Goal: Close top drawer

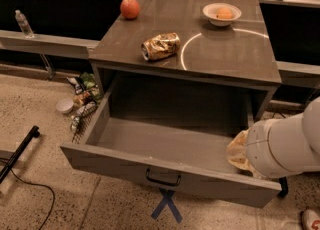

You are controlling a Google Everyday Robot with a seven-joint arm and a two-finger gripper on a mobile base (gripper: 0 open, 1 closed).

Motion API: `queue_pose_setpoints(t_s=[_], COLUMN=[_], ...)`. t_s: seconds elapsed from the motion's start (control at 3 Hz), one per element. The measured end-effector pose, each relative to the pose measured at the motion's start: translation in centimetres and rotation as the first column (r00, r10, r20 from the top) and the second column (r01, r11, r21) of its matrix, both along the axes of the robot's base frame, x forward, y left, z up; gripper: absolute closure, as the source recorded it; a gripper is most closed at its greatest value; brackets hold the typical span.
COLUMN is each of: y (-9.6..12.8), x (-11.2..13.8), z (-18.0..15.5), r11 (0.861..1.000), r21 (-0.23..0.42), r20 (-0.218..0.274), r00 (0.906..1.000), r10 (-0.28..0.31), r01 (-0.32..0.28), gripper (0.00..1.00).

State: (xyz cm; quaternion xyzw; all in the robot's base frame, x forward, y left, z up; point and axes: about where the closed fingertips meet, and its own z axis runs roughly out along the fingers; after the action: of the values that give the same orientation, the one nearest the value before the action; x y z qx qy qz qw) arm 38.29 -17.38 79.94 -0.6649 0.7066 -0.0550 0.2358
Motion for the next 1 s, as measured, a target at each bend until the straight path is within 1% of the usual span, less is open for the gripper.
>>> queue_pose_setpoints(t_s=[0.33,0.67,1.0], y=[0.1,-0.1,-0.5], x=[-0.5,-1.3,-2.3], z=[-1.2,-2.4,-3.6], r11=[1.0,0.999,0.996], r21=[0.004,0.022,0.038], r20=[0.002,0.024,0.047], r00=[1.0,0.9985,0.9951], r10=[-0.007,-0.049,-0.086], r01=[0.007,0.049,0.084], gripper=[1.0,1.0,1.0])
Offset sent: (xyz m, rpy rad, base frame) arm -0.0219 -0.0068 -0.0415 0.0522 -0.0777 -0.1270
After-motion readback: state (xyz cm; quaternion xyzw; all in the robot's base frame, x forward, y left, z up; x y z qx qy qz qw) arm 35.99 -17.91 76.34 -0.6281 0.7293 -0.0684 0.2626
